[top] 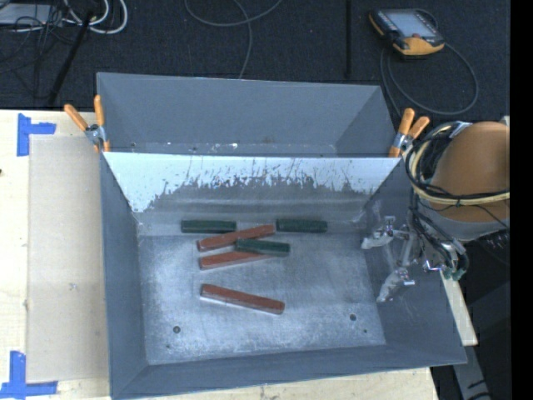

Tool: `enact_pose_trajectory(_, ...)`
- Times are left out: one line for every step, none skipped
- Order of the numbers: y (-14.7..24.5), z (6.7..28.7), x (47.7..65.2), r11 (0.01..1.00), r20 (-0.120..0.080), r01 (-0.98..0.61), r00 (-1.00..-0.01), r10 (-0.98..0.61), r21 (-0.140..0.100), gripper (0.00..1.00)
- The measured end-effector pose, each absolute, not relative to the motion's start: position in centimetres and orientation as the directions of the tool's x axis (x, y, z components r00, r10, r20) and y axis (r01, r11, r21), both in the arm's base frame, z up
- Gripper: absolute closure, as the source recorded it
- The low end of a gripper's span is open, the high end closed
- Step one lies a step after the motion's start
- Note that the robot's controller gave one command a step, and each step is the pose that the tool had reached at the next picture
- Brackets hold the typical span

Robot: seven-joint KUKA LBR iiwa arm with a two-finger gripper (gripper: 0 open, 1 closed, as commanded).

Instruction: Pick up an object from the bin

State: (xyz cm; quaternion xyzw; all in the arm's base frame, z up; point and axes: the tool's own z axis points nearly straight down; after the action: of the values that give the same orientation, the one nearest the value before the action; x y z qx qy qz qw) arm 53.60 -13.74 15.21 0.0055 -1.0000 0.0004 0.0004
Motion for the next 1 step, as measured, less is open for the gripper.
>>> enact_pose_trajectory(-13.74,15.21,53.6,1.0,0.001,-0.011,-1.0,-0.011,-0.001,0.0)
